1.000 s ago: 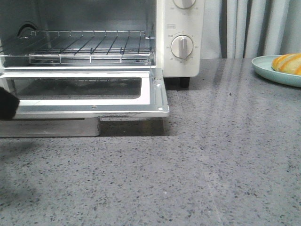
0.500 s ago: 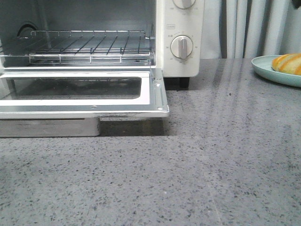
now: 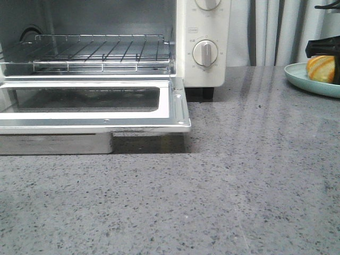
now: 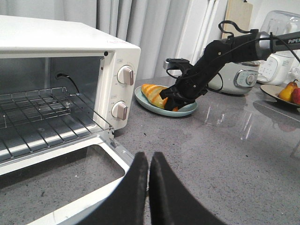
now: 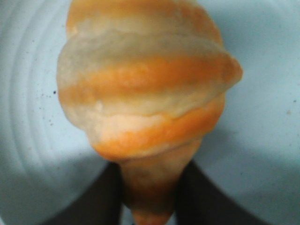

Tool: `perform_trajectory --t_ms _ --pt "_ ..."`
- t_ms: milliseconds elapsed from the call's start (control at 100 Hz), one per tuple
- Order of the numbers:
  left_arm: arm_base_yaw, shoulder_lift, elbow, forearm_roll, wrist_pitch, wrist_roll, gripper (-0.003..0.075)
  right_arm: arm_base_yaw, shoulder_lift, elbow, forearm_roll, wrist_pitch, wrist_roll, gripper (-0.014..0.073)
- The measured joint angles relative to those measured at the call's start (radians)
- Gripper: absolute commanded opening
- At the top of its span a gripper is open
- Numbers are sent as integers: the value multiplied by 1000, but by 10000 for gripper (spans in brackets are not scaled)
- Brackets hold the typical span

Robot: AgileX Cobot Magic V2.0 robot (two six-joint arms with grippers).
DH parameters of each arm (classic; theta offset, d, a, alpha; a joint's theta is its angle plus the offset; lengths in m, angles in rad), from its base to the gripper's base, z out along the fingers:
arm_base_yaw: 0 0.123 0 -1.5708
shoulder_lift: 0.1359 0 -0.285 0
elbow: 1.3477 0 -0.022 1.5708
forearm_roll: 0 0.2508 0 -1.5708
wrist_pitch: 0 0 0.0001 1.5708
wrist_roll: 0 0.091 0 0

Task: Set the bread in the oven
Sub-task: 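Grasp the orange-striped croissant with the right gripper and lift it, then carry the croissant into the oven and release it on the rack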

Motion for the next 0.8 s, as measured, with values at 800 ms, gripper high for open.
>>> perform_trajectory --t_ms 800 --pt "0 0 0 -4 -129 0 -21 937 -487 -8 -182 -345 -9 -69"
